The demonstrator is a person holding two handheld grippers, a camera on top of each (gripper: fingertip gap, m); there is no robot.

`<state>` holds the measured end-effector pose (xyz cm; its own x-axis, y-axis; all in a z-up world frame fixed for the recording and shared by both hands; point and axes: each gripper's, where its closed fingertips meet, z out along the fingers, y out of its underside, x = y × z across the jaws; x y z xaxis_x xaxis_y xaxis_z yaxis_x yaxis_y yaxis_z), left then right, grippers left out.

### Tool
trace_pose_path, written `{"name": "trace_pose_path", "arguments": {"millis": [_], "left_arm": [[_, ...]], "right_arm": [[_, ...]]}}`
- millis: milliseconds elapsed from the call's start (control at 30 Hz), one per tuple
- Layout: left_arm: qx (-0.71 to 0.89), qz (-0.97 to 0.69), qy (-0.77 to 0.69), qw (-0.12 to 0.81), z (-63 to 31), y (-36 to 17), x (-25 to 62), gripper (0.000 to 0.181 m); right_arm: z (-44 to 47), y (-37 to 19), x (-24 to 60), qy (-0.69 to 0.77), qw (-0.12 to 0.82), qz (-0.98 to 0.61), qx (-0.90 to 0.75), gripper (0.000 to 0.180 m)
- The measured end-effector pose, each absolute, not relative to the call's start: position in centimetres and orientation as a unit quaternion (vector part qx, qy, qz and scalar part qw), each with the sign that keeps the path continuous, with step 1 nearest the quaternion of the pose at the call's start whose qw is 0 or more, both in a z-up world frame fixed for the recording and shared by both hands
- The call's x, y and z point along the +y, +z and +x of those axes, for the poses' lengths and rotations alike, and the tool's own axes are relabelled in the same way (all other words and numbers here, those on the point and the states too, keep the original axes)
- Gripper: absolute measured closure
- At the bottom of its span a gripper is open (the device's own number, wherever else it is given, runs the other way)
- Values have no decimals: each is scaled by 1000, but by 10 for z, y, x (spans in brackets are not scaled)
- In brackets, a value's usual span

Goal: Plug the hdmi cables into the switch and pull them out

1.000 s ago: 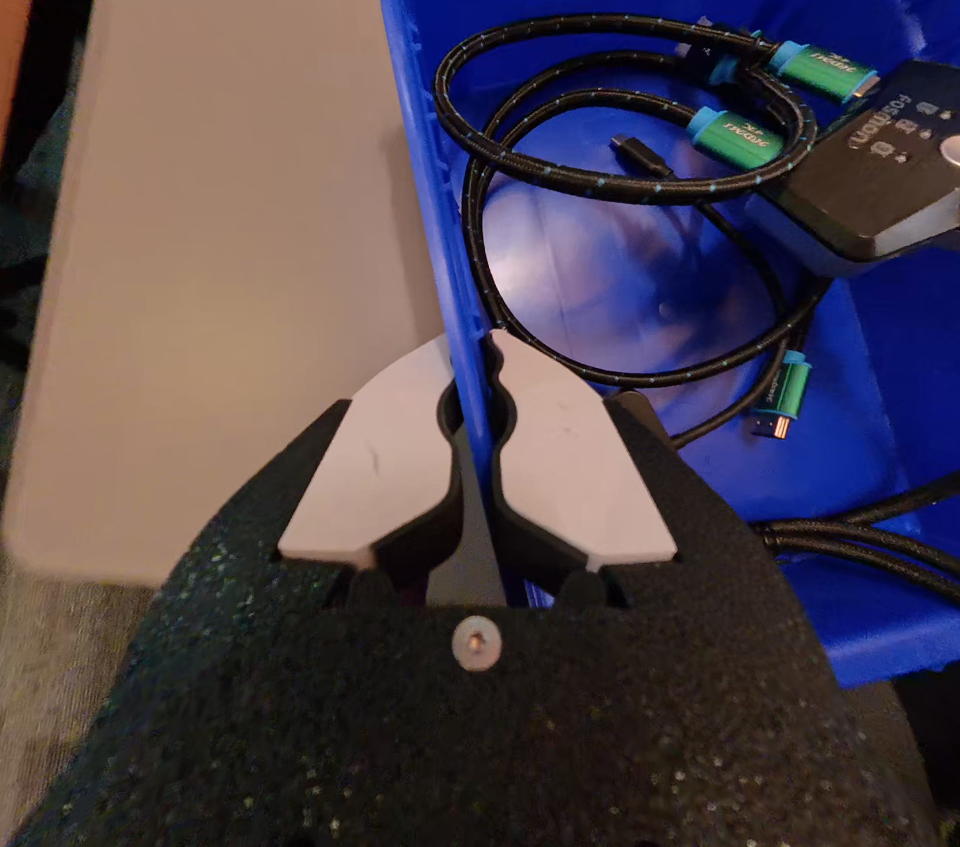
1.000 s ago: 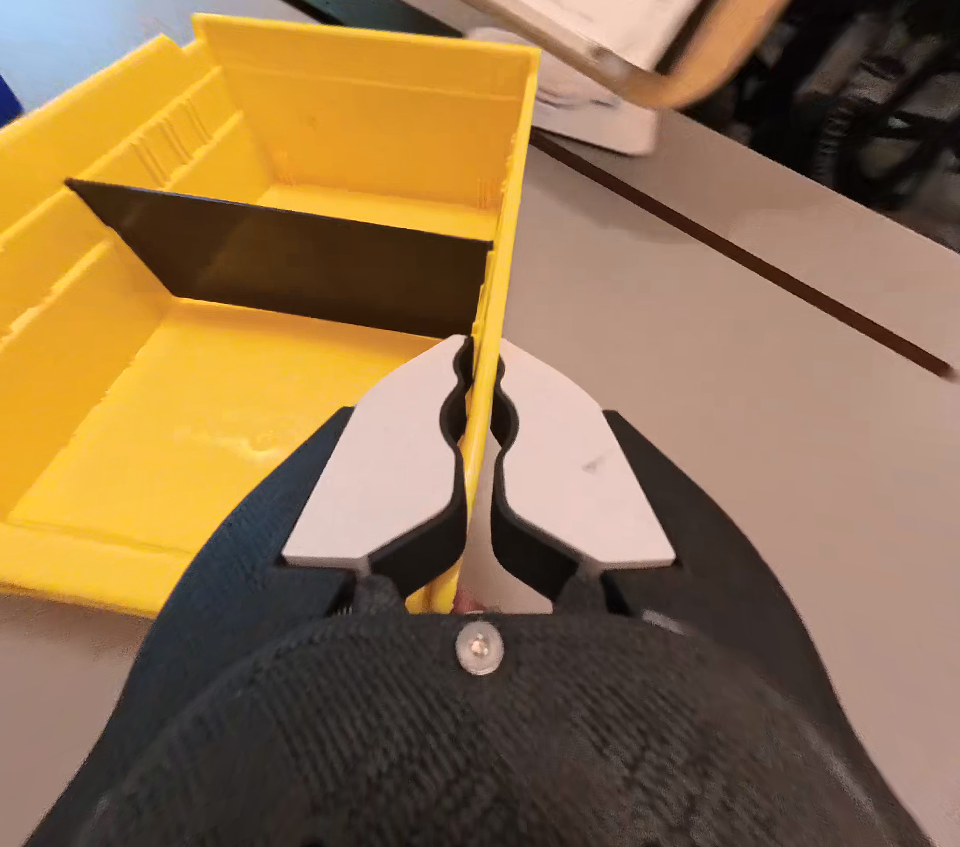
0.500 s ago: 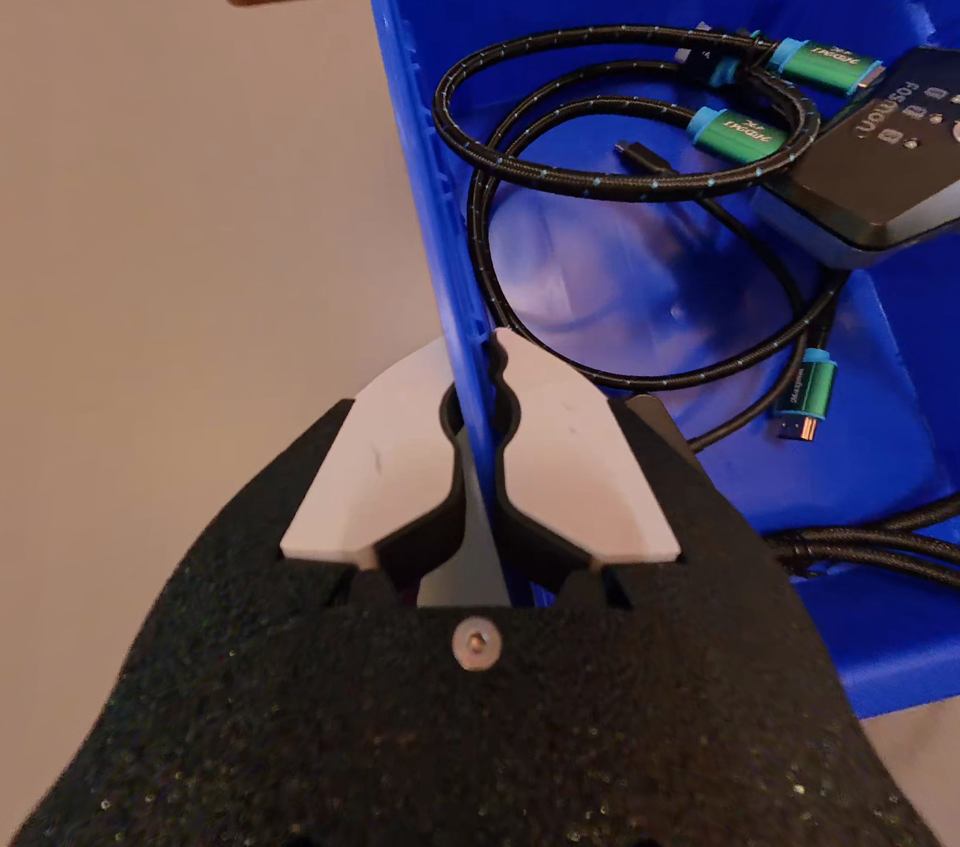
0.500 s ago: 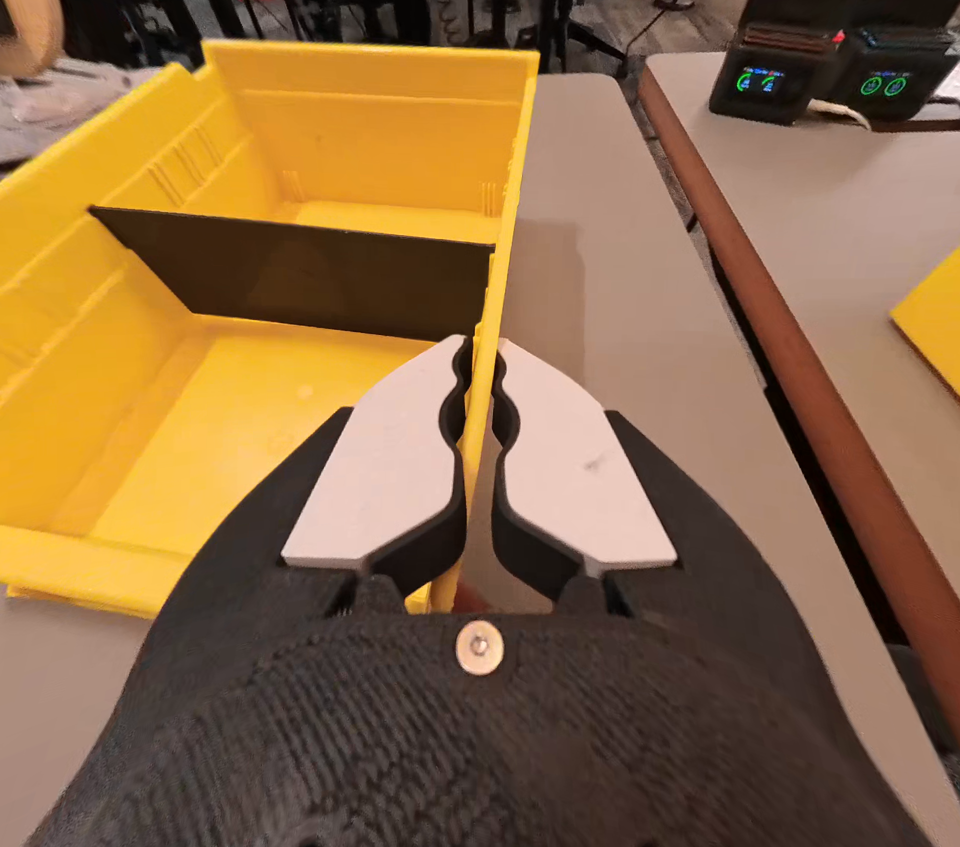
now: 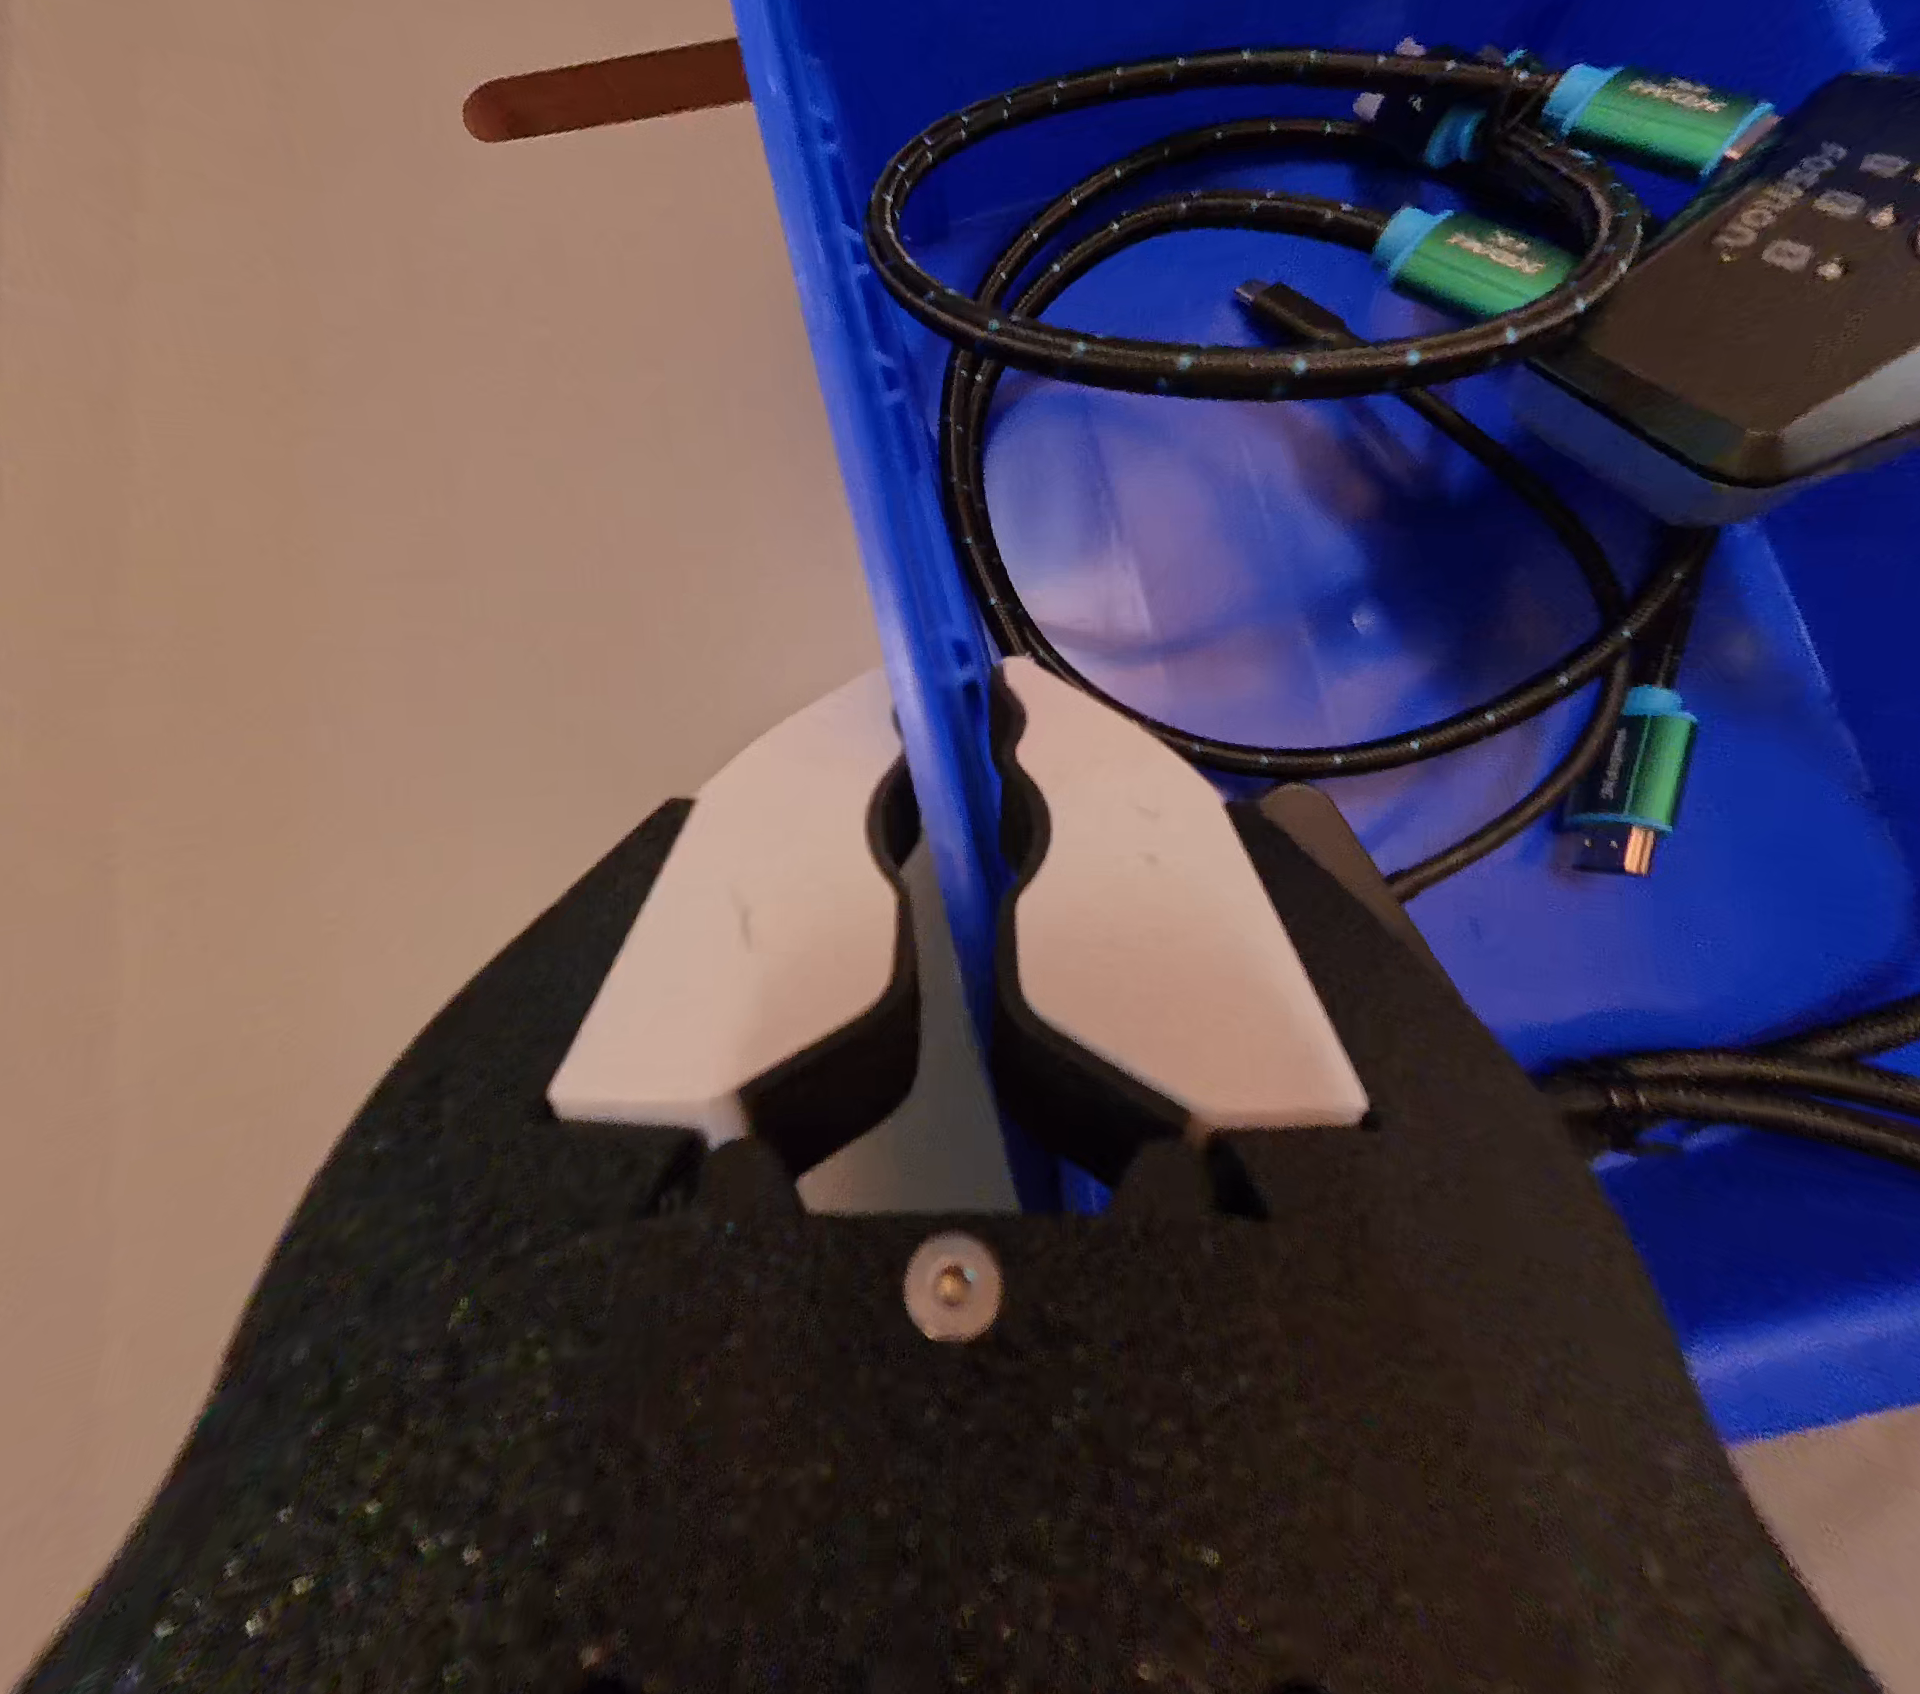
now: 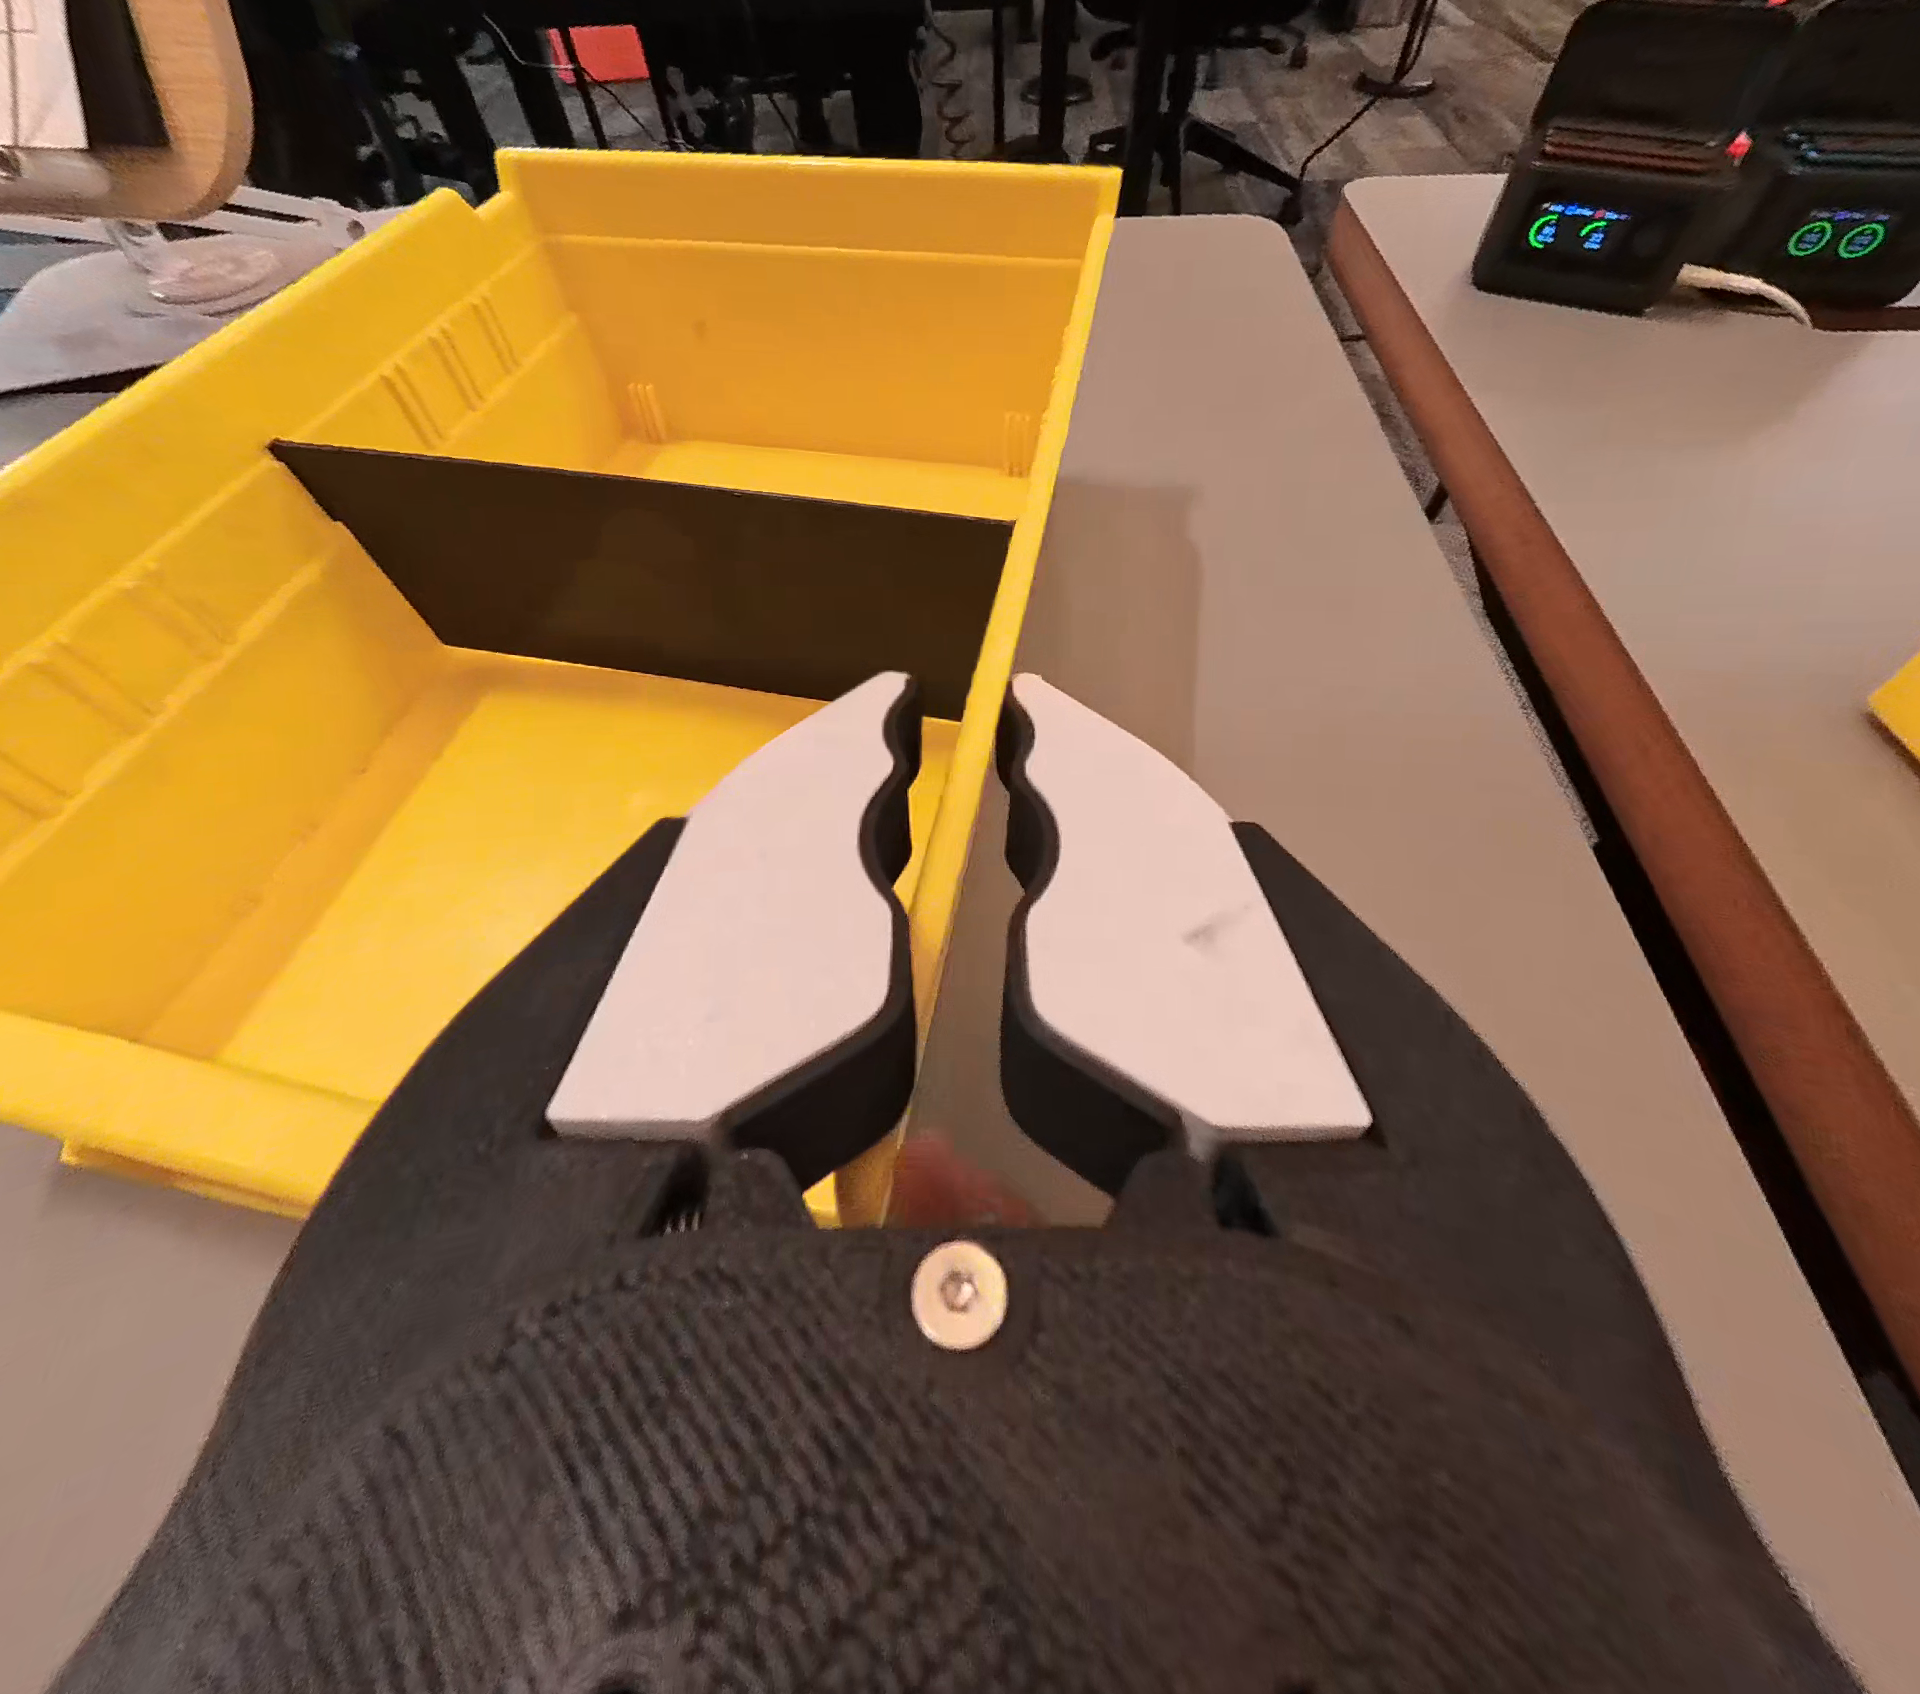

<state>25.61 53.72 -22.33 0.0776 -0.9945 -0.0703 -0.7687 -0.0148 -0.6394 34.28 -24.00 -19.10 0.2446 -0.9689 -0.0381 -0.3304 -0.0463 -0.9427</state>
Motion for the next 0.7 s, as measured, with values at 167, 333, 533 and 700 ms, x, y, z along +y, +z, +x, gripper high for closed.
{"name": "trace_pose_path", "arguments": {"millis": [167,333,533,700], "left_arm": [[648,-660,-144,353,252,-185,544,153],[652,-677,-170,297,246,-151,497,139],[617,-718,-305,99,263,-160,388,122],[611,-740,-262,100,284,-185,378,124]], "right_arm": [[331,-167,-255,-403,453,-632,482,145],[318,-135,-247,-413,465,-633,462,119],[307,-100,-198,-428,499,-640,399,118],[301,-101,-159,-412,501,-675,351,118]]}}
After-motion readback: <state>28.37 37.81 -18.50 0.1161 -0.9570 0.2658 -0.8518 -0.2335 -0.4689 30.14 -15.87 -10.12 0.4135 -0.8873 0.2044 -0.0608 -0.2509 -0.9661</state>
